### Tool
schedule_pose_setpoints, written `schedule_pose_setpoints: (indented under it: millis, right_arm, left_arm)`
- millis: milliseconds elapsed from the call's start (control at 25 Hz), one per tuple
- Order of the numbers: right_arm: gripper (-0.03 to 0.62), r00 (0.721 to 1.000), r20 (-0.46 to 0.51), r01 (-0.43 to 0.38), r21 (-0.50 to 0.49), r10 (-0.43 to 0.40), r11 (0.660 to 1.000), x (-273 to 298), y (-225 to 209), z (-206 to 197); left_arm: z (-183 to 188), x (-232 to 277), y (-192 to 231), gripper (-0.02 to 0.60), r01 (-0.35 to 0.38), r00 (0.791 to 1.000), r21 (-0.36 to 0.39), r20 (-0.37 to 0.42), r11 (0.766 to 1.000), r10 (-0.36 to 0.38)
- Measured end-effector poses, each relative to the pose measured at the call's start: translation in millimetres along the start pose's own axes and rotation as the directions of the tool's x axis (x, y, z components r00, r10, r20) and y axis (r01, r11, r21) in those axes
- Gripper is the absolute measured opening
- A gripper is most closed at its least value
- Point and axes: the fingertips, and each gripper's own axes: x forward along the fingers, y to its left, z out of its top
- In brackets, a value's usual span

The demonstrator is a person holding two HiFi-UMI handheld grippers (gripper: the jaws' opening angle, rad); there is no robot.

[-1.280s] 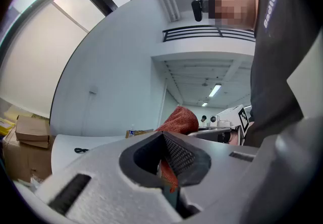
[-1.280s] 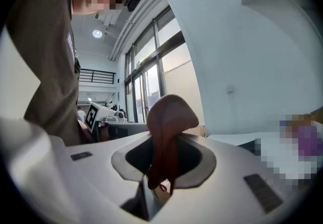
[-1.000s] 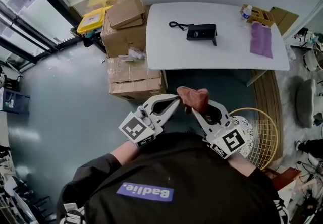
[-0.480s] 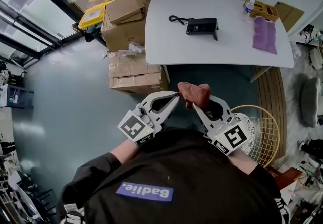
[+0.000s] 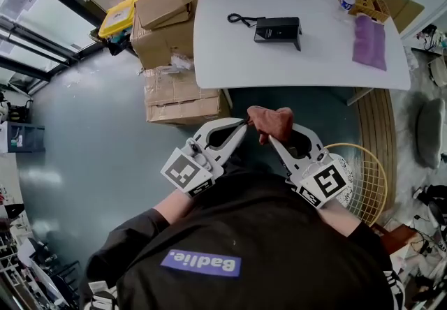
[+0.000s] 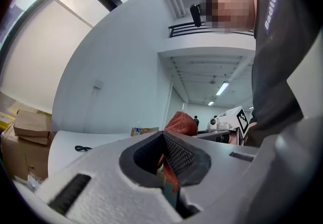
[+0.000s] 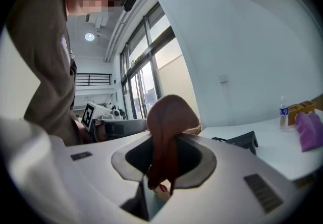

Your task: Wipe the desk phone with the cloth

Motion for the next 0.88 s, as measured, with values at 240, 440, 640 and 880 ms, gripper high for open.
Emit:
schedule_pose_setpoints:
  millis: [240, 440, 640, 880]
  right_arm:
    - [0.089, 0.997, -0.058, 0.049, -0.024, -0.051, 0.998, 57.2, -33.8, 10.9]
    - [0.089, 0.992, -0.089, 0.09, -0.01, -0.09, 0.996, 115.5, -56.6, 19.0]
    - [0.089, 0.985, -0.088, 0.148, -0.017, -0.149, 0.989, 156.3, -79.8, 32.4]
    - [0.089, 0.976, -0.11, 0.188, -0.017, -0.188, 0.982, 168.0, -115.8, 30.0]
  left_arm:
    - [12.6, 24.7, 67.2, 0.009, 0.05, 0.999, -0.072, 0.01, 0.996, -0.05]
    - [31.7, 38.8, 129.7, 0.009, 0.109, 0.994, -0.057, 0.024, 0.992, -0.108]
    - [44.5, 46.9, 179.3, 0.009, 0.149, 0.989, -0.061, 0.026, 0.987, -0.148]
    - [48.9, 73.7, 204.6, 0.009, 0.168, 0.985, -0.053, 0.057, 0.984, -0.165]
